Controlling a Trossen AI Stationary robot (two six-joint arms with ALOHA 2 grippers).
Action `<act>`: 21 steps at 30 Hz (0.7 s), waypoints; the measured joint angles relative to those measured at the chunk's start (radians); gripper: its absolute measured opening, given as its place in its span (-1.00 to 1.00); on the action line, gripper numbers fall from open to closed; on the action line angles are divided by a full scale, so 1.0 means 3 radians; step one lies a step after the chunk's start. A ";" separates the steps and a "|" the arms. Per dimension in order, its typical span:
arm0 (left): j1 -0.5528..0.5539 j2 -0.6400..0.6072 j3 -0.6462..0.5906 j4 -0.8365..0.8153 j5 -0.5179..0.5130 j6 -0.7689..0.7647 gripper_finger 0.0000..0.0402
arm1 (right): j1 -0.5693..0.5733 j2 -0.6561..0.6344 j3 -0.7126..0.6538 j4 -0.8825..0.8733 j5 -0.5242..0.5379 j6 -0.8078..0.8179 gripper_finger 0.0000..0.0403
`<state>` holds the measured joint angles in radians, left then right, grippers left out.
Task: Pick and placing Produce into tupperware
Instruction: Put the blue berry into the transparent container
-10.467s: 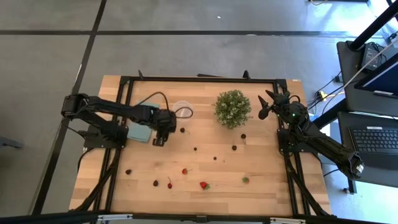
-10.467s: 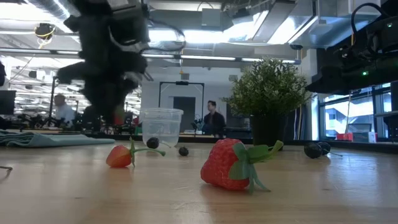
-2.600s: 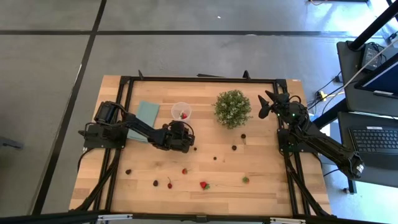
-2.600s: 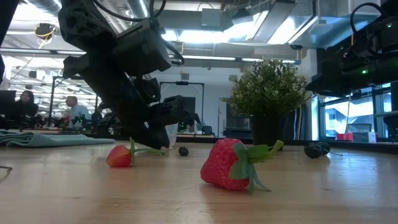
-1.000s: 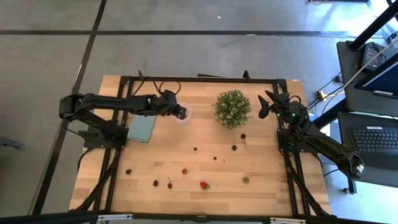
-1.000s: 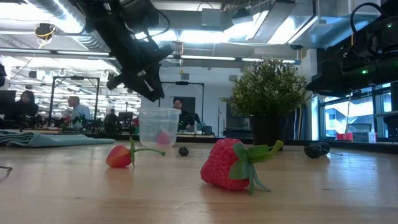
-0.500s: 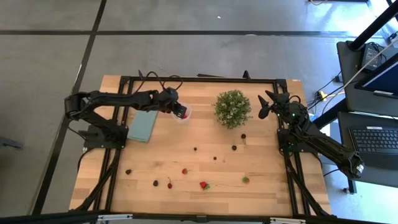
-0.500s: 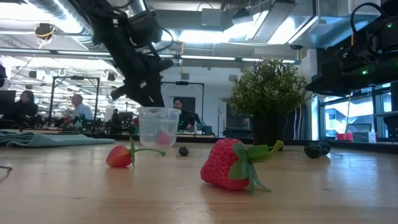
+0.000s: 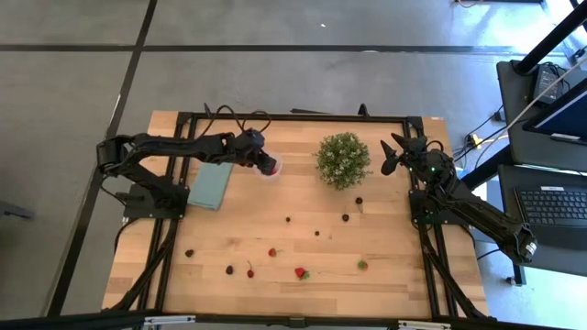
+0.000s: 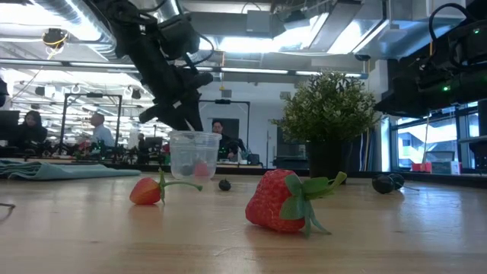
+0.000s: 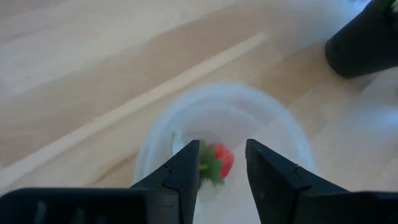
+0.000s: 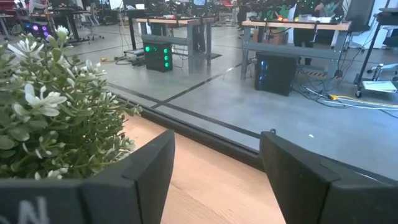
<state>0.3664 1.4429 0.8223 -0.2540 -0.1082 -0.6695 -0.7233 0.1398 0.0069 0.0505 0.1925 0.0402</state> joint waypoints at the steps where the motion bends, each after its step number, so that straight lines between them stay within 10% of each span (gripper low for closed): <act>1: 0.0000 0.0000 0.0000 0.0074 -0.0001 0.0001 -0.42 | 0.0000 0.0000 0.0001 0.0000 0.0000 0.0000 0.18; 12: -0.0026 -0.0310 0.0003 0.1432 0.0490 0.0712 -0.53 | 0.0000 0.0000 0.0000 0.0000 0.0000 0.0017 0.18; 21: -0.0348 -0.0742 0.0004 0.1512 0.1014 0.1705 -0.62 | 0.0000 0.0000 0.0000 0.0001 0.0000 0.0020 0.18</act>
<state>0.2621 1.2205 0.8234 0.1997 0.1960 -0.1579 -0.7232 0.1398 0.0068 0.0508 0.1925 0.0463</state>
